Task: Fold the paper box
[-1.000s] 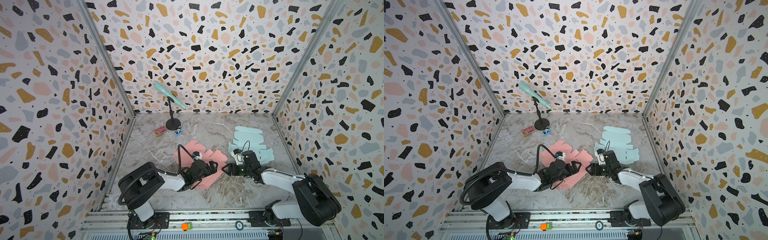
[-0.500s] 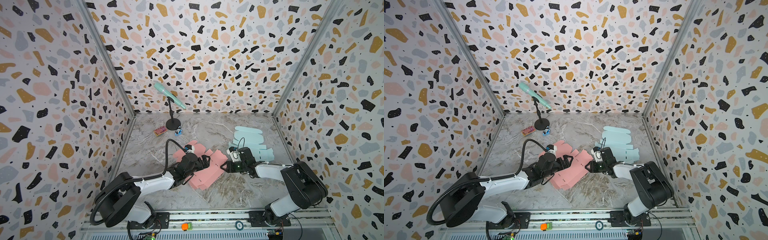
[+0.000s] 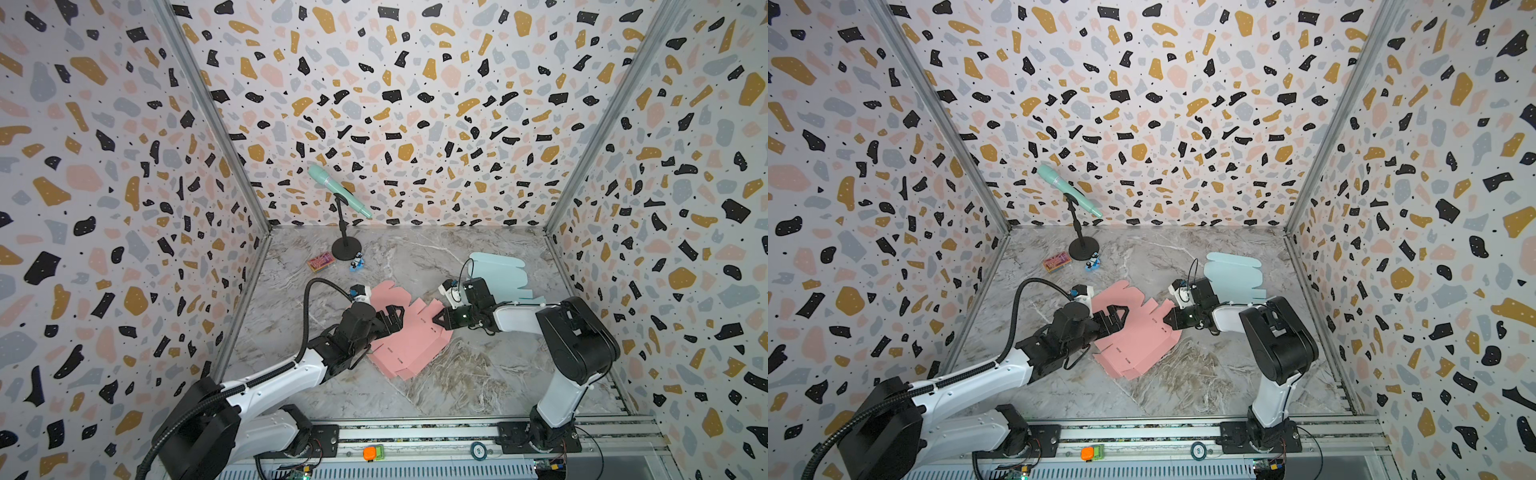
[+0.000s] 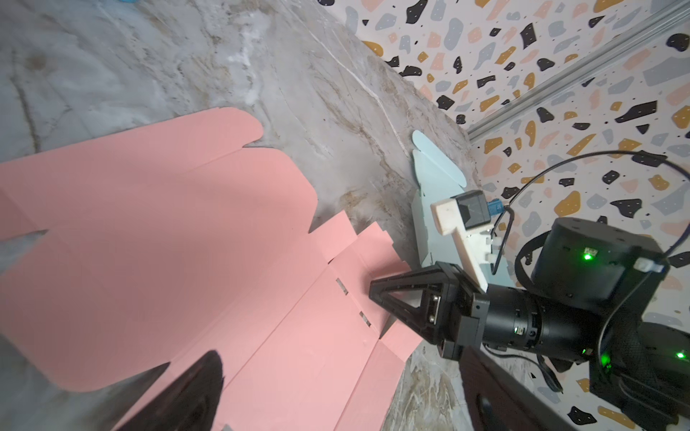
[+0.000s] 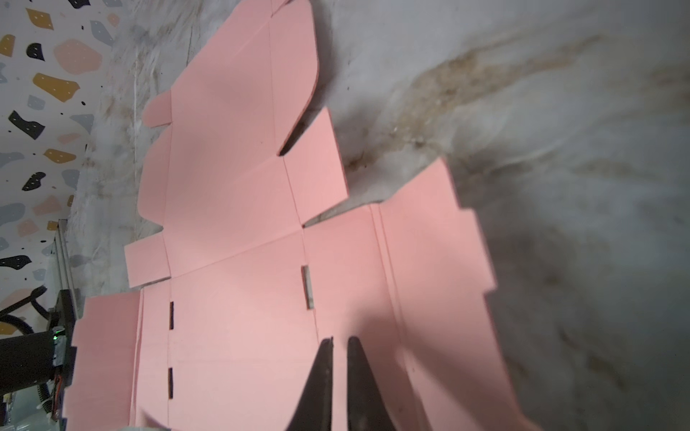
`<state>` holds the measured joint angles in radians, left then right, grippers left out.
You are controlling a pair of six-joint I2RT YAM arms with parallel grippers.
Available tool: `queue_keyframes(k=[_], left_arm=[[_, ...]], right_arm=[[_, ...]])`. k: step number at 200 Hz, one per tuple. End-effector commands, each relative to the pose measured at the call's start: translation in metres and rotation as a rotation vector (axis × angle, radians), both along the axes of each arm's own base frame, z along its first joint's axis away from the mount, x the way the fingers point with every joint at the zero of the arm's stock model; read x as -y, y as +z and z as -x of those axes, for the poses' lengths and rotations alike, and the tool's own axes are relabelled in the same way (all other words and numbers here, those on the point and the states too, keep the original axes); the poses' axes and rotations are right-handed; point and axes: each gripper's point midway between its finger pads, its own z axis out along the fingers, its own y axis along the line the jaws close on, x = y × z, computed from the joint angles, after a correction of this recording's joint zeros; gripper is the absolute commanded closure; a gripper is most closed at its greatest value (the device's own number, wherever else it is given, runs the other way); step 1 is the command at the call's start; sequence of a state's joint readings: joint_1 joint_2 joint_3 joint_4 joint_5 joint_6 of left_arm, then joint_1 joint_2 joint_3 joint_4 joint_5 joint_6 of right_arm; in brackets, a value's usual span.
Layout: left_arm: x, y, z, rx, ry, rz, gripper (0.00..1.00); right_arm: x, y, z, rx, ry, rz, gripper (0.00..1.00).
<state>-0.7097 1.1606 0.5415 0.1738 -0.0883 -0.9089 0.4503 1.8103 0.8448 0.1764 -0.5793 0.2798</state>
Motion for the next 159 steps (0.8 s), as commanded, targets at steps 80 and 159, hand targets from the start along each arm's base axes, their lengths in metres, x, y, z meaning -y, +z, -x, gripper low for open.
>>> queue_keyframes(k=[80, 159], left_arm=[[-0.032, -0.01, 0.001, 0.003, 0.039, -0.071, 0.0], [-0.045, -0.028, 0.002, -0.013, 0.034, -0.141, 0.0]], right_arm=[[-0.072, 0.0, -0.016, 0.033, 0.212, -0.009, 0.88], [-0.056, 0.074, -0.007, 0.16, 0.128, 0.026, 0.6]])
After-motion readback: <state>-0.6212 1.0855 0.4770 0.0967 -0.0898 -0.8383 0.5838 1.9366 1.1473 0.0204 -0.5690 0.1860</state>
